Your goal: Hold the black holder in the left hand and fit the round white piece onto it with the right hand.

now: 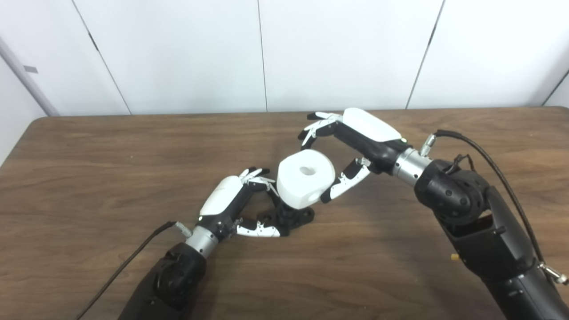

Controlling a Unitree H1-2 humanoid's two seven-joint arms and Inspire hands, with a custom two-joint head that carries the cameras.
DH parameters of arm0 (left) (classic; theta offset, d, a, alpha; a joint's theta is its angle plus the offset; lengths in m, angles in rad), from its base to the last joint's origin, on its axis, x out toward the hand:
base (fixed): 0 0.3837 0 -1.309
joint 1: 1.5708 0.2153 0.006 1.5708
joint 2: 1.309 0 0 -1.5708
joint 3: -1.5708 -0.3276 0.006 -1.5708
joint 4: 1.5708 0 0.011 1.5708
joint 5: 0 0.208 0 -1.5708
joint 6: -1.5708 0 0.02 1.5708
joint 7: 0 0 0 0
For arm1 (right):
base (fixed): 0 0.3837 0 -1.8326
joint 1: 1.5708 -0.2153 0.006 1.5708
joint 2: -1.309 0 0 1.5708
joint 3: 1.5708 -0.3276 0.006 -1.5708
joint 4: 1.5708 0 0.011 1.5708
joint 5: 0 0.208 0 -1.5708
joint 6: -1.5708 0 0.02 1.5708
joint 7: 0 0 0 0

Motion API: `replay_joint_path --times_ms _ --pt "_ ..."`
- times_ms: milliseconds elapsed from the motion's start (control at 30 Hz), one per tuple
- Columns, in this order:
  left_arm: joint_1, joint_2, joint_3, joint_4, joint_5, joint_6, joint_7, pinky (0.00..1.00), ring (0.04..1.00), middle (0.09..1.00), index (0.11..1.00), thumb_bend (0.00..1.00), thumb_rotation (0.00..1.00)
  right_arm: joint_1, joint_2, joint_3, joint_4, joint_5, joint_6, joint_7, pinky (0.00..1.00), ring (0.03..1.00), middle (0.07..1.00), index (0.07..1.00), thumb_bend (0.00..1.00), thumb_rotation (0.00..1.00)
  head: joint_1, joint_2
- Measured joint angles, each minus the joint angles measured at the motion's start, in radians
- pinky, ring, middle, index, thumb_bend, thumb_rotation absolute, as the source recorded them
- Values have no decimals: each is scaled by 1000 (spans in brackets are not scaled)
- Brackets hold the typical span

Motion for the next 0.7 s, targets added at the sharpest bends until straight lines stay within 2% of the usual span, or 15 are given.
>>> replay_joint_path --times_ms 700 --pt "5 -6 -1 -7 1 0 -1 1000 935 737 480 523 53 34 33 14 7 -12 -6 1 966 944 786 482 519 143 25 2"
